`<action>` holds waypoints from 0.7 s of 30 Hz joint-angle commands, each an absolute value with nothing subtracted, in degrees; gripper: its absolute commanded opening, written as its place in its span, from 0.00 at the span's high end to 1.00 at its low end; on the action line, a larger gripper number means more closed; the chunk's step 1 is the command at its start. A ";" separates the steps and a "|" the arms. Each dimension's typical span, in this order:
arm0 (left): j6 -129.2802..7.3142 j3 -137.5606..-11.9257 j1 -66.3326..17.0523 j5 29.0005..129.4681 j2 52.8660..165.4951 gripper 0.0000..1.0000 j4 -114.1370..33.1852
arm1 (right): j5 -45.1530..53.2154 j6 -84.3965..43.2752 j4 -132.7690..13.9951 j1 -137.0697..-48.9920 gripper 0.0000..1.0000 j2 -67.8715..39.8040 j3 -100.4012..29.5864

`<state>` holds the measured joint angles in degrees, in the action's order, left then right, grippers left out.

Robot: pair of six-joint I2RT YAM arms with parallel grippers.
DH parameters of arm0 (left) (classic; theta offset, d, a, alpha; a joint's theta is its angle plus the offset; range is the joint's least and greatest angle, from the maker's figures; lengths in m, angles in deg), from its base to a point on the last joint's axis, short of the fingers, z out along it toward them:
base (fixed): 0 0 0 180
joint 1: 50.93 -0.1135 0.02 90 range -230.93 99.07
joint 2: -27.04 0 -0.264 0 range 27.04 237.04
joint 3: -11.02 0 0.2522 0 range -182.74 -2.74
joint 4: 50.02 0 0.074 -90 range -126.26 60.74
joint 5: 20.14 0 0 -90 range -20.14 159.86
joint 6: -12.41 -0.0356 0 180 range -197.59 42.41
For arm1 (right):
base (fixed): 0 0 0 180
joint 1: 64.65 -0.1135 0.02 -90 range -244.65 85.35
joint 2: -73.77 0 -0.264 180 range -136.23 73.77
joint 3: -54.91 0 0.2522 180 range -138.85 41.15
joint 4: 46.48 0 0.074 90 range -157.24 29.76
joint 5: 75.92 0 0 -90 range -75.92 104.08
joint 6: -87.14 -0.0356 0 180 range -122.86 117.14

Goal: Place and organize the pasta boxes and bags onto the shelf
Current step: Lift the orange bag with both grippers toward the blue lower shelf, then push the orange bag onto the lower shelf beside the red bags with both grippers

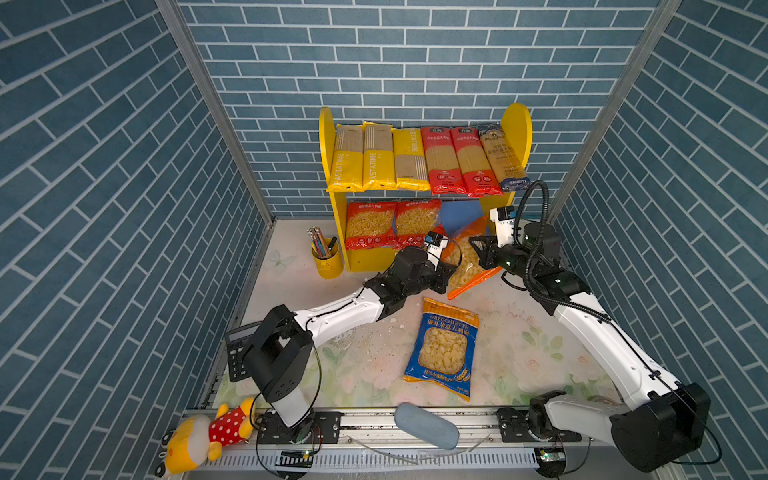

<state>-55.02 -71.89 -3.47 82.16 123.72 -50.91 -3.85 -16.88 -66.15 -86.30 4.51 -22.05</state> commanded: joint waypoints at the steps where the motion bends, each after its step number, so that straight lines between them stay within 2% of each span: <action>1: -57.50 -75.07 -3.03 84.64 125.30 1.00 -51.78 | -6.55 -14.68 -52.39 -87.06 1.00 5.55 -27.24; 6: -57.18 -75.96 -3.03 85.09 126.13 1.00 -51.88 | -6.18 -14.70 -50.38 -87.05 1.00 8.56 -25.81; 12: -61.46 -82.73 -3.03 83.13 130.51 1.00 -48.96 | -4.53 -12.79 -45.72 -87.08 1.00 6.93 -25.00; 21: -69.58 -87.55 -6.23 76.93 133.66 1.00 -47.85 | -1.82 -13.19 -28.93 -87.06 1.00 3.97 -17.15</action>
<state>-65.84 -86.27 -5.15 77.83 131.59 -47.96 0.50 -14.39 -48.55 -85.97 4.14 -19.02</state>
